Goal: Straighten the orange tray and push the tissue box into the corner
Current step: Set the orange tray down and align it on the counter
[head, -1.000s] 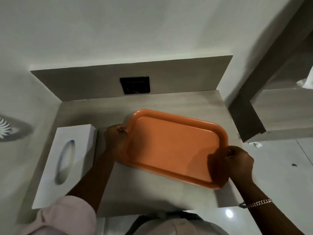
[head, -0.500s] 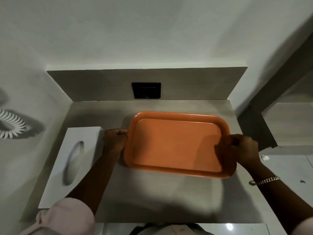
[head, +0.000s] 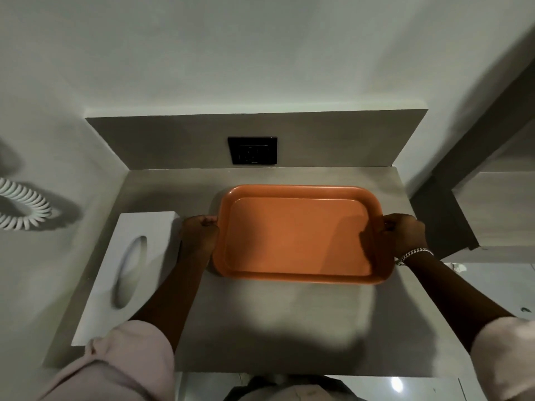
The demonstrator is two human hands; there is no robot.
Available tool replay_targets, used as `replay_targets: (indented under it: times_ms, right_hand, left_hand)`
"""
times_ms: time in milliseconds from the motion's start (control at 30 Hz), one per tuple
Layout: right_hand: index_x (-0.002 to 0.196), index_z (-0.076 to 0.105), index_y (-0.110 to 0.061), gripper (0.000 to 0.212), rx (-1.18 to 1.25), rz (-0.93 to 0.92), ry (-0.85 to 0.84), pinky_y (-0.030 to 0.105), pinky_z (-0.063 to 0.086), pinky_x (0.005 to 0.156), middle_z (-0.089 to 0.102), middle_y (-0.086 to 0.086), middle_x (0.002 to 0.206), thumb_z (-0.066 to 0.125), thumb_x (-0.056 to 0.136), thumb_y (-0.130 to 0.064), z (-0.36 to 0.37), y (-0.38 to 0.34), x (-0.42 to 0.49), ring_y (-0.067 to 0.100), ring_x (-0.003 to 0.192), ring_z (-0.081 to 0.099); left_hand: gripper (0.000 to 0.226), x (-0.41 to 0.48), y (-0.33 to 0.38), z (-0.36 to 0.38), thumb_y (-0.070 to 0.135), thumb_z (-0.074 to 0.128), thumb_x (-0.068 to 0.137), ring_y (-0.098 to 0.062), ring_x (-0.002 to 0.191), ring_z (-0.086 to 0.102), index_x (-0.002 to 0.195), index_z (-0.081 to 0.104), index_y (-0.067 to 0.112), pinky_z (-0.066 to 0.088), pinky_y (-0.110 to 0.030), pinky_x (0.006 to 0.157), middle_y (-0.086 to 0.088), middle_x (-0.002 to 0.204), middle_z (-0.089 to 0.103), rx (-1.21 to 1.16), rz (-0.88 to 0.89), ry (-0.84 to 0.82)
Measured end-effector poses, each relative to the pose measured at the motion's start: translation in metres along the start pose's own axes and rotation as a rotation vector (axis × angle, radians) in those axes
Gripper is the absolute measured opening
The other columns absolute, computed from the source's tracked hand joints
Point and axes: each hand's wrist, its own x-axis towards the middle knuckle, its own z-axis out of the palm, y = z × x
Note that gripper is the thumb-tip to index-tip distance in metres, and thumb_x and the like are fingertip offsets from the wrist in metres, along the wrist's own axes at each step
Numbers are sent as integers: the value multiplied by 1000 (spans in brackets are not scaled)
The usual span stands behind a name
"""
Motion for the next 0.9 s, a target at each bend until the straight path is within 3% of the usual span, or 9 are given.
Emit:
replay_targets:
  times_ms: [100,233,333,467,533,900]
  right_hand:
    - [129,60,1,42,-4,-9,32,49,49,102,67,26,123,64,93,-21,1,-3,-8,43,115,62]
    - [132,54,-2,51,-98,-300,24,49,48,95,58,27,129,63,92,-34,14,-7,-52,45,116,54]
    - [140,50,-5,68,-215,-518,-9,51,45,103,55,23,140,48,90,-52,36,-2,-97,41,126,53]
    - [156,25,-28,75,-402,-575,-89,59,16,119,23,8,166,35,93,-67,69,14,-138,31,151,23]
    - [156,25,-28,78,-450,-588,-86,62,8,119,19,8,167,37,91,-70,82,22,-149,32,153,18]
    - [158,19,-26,86,-500,-556,-25,69,11,117,15,12,168,36,88,-73,108,34,-147,35,155,9]
  left_hand:
    - [28,-24,11,-2,2,57,80,-30,92,64,104,70,3,51,-40,85,-22,104,72,180,212,41]
    - [51,-81,5,11,19,57,86,-48,128,51,131,55,-3,41,-56,108,-30,135,57,389,665,-33]
    - [62,-116,-22,23,34,55,91,-49,142,35,142,46,0,26,-66,116,-29,151,42,611,1001,-92]
    - [75,-145,-53,33,50,47,93,-41,153,5,156,22,17,4,-66,121,-20,165,14,782,1018,-201]
    - [78,-151,-65,34,55,44,92,-41,153,1,157,17,21,3,-66,121,-19,166,11,855,995,-211]
    - [77,-149,-79,40,64,32,93,-41,153,5,156,18,23,12,-67,119,-17,166,13,923,952,-212]
